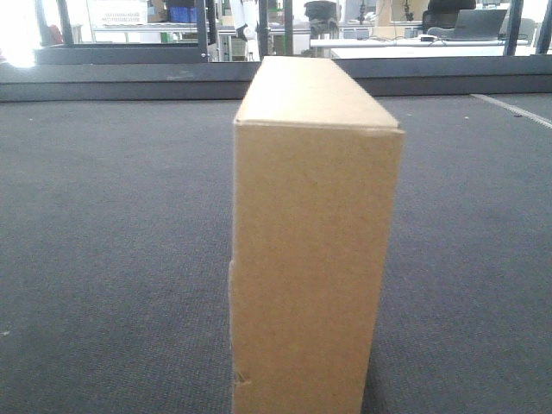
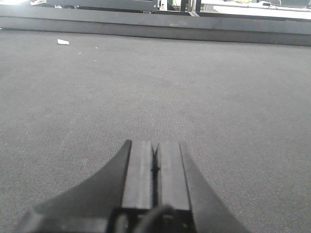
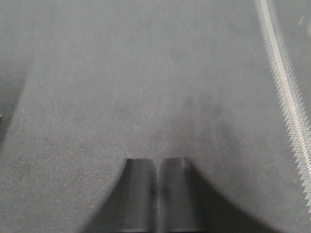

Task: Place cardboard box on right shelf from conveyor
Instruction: 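Move the right gripper toward the upright cardboard box on the conveyor, then lower the open right gripper over the box and close on it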

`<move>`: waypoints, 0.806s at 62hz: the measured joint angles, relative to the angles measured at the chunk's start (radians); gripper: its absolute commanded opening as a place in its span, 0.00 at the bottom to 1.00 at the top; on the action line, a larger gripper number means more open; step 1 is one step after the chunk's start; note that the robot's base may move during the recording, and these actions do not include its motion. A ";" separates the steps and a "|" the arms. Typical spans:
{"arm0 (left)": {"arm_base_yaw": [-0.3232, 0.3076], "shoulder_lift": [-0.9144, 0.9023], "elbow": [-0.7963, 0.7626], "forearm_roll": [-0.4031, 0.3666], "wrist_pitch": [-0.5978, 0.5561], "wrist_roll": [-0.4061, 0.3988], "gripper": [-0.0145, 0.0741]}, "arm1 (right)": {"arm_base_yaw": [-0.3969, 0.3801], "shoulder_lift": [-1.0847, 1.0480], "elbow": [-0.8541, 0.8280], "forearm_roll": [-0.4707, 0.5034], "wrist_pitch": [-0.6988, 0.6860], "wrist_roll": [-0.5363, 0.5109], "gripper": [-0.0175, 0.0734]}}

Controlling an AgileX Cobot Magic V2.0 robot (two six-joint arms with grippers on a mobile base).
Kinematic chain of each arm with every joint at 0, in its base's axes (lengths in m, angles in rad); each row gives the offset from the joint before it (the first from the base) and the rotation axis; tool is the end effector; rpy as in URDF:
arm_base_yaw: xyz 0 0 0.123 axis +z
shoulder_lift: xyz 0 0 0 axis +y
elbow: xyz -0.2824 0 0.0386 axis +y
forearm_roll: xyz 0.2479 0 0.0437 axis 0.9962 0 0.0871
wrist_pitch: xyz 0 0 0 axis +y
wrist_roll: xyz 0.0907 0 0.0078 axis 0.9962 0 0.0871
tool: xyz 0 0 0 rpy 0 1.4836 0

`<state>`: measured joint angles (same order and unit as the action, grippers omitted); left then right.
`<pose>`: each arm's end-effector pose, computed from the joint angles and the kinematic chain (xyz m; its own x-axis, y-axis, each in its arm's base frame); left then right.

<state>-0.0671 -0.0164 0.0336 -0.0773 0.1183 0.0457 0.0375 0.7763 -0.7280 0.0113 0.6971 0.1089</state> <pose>0.0564 -0.0046 0.1919 -0.0502 -0.0278 -0.9984 0.0746 0.9967 -0.0315 0.1471 0.0062 0.3243 -0.6121 0.0944 -0.7851 0.0288 0.9948 0.0972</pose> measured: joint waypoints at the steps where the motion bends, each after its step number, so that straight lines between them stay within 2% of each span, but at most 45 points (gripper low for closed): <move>1: 0.000 0.000 0.000 0.000 0.000 0.000 0.03 | 0.007 0.023 -0.021 -0.011 0.011 0.015 0.78; 3: 0.000 0.000 0.000 0.000 0.000 0.000 0.03 | 0.017 0.053 -0.050 -0.019 0.040 0.041 0.87; 10: 0.000 0.000 0.000 0.000 0.000 0.000 0.03 | 0.093 0.154 -0.180 -0.085 0.137 0.177 0.85; 15: 0.000 0.000 0.000 0.000 0.000 0.000 0.03 | 0.178 0.234 -0.295 -0.122 0.228 0.292 0.85; 22: 0.000 0.000 0.000 0.000 0.000 0.000 0.03 | 0.278 0.336 -0.431 -0.133 0.326 0.401 0.85; 29: 0.000 0.000 0.000 0.000 0.000 0.000 0.03 | 0.357 0.440 -0.557 -0.133 0.361 0.492 0.85; 50: 0.000 0.000 0.000 0.000 0.000 0.000 0.03 | 0.603 0.741 -0.908 -0.142 0.453 0.581 0.85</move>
<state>-0.0671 -0.0164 0.0336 -0.0773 0.1183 0.0457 0.6402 1.5172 -1.6361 -0.1308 1.1505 0.6895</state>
